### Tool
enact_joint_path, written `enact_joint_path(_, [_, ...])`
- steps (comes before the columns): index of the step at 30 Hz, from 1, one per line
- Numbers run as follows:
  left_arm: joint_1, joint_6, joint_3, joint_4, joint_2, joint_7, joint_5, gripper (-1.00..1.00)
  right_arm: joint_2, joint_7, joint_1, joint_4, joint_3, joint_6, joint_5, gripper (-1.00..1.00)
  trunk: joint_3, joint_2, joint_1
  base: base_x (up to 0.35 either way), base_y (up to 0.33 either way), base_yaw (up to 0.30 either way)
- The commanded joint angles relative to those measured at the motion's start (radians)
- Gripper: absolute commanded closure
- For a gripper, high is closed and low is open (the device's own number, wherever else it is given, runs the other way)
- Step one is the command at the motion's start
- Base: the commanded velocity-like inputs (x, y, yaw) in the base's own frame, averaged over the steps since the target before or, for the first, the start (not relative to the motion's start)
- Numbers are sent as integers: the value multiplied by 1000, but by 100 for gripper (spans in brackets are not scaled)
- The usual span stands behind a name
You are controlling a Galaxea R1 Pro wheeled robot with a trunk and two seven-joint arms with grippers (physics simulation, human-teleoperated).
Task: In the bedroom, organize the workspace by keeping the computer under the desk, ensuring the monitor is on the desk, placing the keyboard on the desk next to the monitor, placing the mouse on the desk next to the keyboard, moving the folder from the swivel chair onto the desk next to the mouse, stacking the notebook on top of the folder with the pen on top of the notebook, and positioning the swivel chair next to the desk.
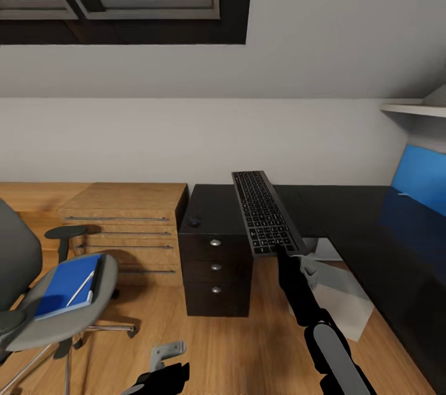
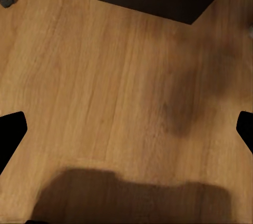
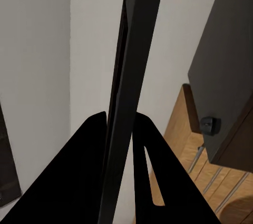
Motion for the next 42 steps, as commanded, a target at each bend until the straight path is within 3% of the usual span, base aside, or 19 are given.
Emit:
enact_joint_path(1, [0, 2, -1, -2, 0, 9, 11, -100, 0, 7, -1, 0, 2, -5, -13, 100, 2, 7, -4, -174, -29, 0])
enact_joint_path(17, [0, 3, -2, -1, 0, 10, 10, -100, 0, 5, -1, -3, 0, -5, -14, 100, 52, 119, -65, -292, -158, 0])
enact_joint_path(28, [0, 2, -2, 5, 0, 10, 9, -100, -1, -61, -1, -1, -3, -2, -11, 100, 87, 196, -108, -289, -191, 0])
enact_joint_path(42, [0, 3, -2, 6, 0, 9, 9, -100, 2, -52, -1, 0, -2, -5, -15, 100, 131, 294, -161, -288, -191, 0])
